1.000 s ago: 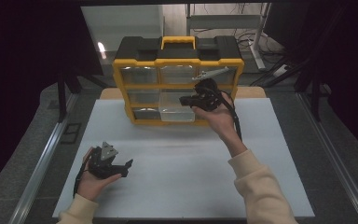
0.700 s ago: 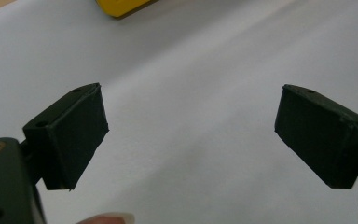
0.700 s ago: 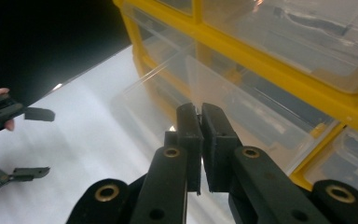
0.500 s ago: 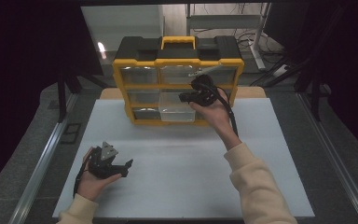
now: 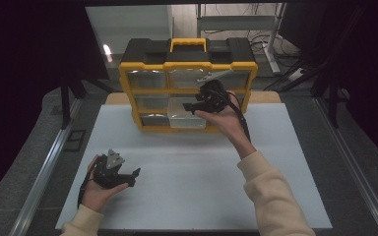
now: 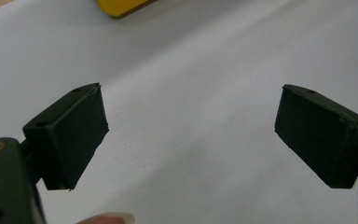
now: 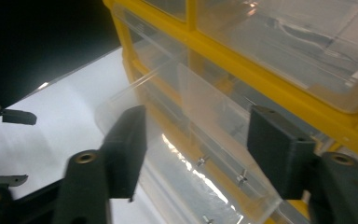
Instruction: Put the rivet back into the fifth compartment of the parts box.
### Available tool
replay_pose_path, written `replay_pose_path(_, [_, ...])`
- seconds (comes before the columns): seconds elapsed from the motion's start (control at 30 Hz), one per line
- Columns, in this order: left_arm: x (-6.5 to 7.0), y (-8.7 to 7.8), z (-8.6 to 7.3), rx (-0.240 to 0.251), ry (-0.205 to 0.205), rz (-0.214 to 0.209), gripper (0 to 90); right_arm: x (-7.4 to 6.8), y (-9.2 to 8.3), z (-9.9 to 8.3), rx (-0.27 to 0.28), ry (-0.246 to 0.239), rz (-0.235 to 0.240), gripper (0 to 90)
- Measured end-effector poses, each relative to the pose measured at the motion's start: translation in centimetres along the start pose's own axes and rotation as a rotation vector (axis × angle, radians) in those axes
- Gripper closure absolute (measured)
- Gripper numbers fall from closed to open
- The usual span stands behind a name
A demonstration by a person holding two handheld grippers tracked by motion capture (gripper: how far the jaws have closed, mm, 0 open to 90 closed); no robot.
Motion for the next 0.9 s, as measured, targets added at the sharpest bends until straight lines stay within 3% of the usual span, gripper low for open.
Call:
replay_pose_path(0.17, [0.2, 0.0, 0.1, 0.001, 0.005, -0.002, 9.8, -0.8, -0.4, -0.1, 0.03, -0.02, 0.008, 30.6])
replay_pose_path(0.63, [0.2, -0.1, -0.1, -0.005, 0.008, -0.004, 9.8, -2.5, -3.3, -1.0, 0.108, -0.056, 0.04, 26.7])
replay_pose_path(0.8, [0.2, -0.1, -0.1, -0.004, 0.01, -0.003, 9.8, -2.9, -4.8, -2.0, 0.125, -0.037, 0.048, 26.2])
replay_pose_path(0.9, [0.3, -0.2, -0.2, -0.005, 0.011, -0.003, 9.7, -3.2, -5.5, -2.6, 0.133, 0.006, 0.078, 25.9])
Point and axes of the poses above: each handheld gripper's, and its own axes: y roughly forward along the jaws, z roughly out of its top, x roughly to its right, the point moved 3 cm from there along y, roughly forward along the jaws, and after that the axes turned 15 degrees about x, right-handed, at the moved point
